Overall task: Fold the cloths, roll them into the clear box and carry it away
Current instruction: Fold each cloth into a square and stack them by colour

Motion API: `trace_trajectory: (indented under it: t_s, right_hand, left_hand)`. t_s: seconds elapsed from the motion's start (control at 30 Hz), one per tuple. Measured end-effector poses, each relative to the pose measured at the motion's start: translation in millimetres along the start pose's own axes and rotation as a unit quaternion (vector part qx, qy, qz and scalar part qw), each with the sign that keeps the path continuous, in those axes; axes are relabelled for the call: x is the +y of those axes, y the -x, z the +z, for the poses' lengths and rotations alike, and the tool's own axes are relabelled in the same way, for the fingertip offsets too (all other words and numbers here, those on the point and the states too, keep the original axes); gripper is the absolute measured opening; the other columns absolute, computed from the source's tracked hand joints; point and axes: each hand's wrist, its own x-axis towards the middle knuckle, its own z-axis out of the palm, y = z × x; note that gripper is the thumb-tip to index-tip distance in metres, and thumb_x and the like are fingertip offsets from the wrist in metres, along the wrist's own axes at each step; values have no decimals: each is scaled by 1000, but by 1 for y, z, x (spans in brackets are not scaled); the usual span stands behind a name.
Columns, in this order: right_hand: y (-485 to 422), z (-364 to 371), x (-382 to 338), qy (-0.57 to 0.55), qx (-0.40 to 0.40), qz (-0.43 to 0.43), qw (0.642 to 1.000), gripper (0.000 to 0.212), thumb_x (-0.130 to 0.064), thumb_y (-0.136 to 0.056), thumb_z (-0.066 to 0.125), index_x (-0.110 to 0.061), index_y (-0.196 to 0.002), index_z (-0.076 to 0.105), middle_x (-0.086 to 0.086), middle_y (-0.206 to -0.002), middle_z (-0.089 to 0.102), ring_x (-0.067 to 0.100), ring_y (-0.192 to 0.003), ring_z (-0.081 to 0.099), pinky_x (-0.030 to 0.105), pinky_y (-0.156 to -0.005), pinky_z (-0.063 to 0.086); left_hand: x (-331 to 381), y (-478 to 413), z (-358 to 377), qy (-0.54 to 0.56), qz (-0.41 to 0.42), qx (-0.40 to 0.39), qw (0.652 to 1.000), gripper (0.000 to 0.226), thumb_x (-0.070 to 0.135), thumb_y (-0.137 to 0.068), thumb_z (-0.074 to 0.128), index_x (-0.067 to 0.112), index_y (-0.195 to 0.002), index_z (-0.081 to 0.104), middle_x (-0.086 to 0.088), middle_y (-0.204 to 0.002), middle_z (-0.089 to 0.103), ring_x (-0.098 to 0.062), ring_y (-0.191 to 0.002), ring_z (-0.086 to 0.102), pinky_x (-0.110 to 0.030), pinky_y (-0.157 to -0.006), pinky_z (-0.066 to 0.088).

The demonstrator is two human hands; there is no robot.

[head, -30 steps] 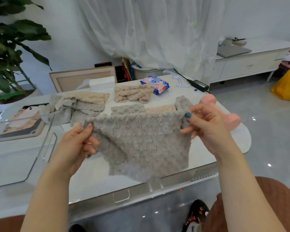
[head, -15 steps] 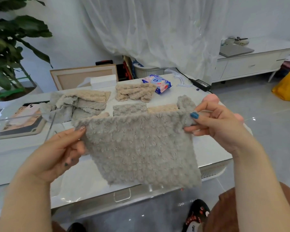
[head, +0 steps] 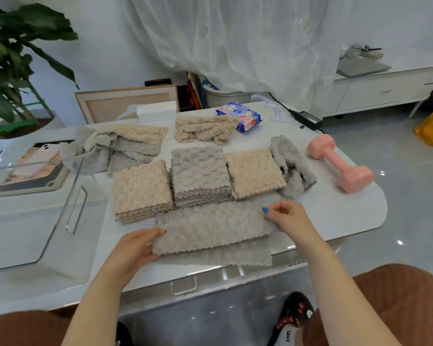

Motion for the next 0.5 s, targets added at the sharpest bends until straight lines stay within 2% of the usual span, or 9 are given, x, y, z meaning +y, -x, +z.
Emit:
trace_trajectory:
  t_s: [0.07,0.13,0.2,0.3,0.37,0.43,0.5]
  right_hand:
    - [0,4,16,34,16,64,997,13,-2,-80,70,-10,-79,60,4,-67,57,14,-57,51,25,-55,39]
    - [2,8,24,46,21,110,993,23,0,-76,71,-11,-86,54,6,-66,55,16,-52,52,27,-53,40]
    - [3,10,26,58,15,118,991,28,2,-75,71,-11,-90,51,5,-64,51,16,-51,50,26,-52,38]
    - [5,8,23,61,-24,90,994,25,5,-75,70,-10,-87,54,3,-64,44,13,-50,45,26,-51,38]
    - [6,7,22,86,-60,83,991,25,7,-75,70,-10,-84,54,3,-64,41,11,-47,41,27,-50,38]
    - [7,10,24,127,-83,100,983,29,5,-73,72,-12,-86,52,2,-68,41,12,-50,42,27,-51,41]
    - [9,14,27,155,-81,110,978,33,2,-72,74,-14,-89,50,2,-74,43,15,-57,45,27,-52,43]
  left_hand:
    - [-12,-6,4,3,3,37,999,14,10,-91,60,2,-99,68,-11,-101,70,-22,-90,65,-31,-71,52]
    - [-18,-11,6,-6,23,77,997,15,2,-89,60,1,-103,66,-12,-98,65,-20,-80,61,-26,-63,51]
    - [-18,-15,9,-23,59,103,993,21,-5,-89,56,4,-106,65,-10,-92,61,-19,-67,54,-23,-55,49]
    - [-13,-16,12,-52,103,105,988,40,-10,-90,43,19,-107,64,0,-94,61,-19,-66,47,-31,-61,40]
    - [-12,-19,11,-78,113,94,986,46,-11,-90,38,24,-109,62,2,-94,59,-18,-65,43,-32,-61,36]
    - [-15,-22,10,-112,116,107,981,45,-9,-91,38,22,-118,54,4,-101,55,-13,-69,48,-31,-62,41]
    - [-23,-21,9,-137,128,139,973,41,-3,-91,45,16,-128,48,-4,-114,52,-16,-78,55,-33,-69,48]
